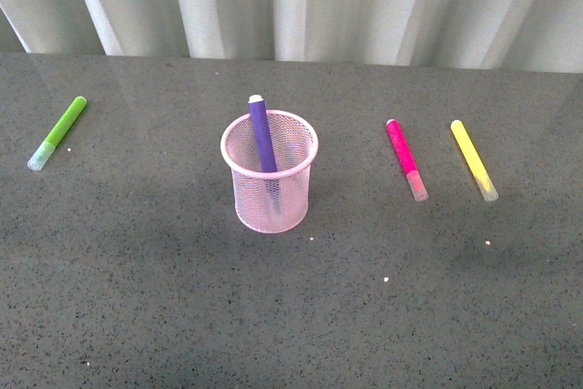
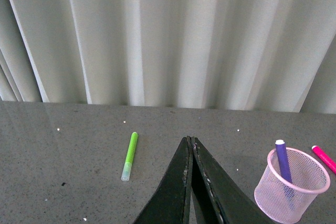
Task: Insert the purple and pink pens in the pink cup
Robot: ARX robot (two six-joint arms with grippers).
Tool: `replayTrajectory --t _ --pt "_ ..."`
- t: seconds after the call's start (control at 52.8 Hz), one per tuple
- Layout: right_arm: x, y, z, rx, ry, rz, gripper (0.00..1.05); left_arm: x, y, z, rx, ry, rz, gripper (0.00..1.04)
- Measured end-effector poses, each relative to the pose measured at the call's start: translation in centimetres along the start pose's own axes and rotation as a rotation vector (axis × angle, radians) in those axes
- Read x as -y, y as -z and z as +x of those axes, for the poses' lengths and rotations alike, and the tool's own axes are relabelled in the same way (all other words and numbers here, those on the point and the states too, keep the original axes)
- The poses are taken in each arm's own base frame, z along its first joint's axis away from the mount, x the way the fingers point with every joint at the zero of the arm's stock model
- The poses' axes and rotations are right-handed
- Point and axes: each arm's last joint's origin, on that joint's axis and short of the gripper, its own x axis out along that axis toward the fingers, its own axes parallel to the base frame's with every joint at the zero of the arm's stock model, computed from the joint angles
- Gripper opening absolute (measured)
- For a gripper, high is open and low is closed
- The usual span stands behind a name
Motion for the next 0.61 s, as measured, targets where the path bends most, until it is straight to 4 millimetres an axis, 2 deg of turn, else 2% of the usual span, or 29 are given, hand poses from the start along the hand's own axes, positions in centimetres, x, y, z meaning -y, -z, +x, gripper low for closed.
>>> replayTrajectory --t 0.36,0.606 --pt "0.0 0.0 0.0 0.000 0.000 0.000 0.98 0.0 0.1 -0.5 -0.002 0.000 0.000 0.04" --pt "0.0 0.0 0.0 0.000 0.000 0.000 0.98 0.0 0.3 -1.6 -0.005 0.000 0.000 0.04"
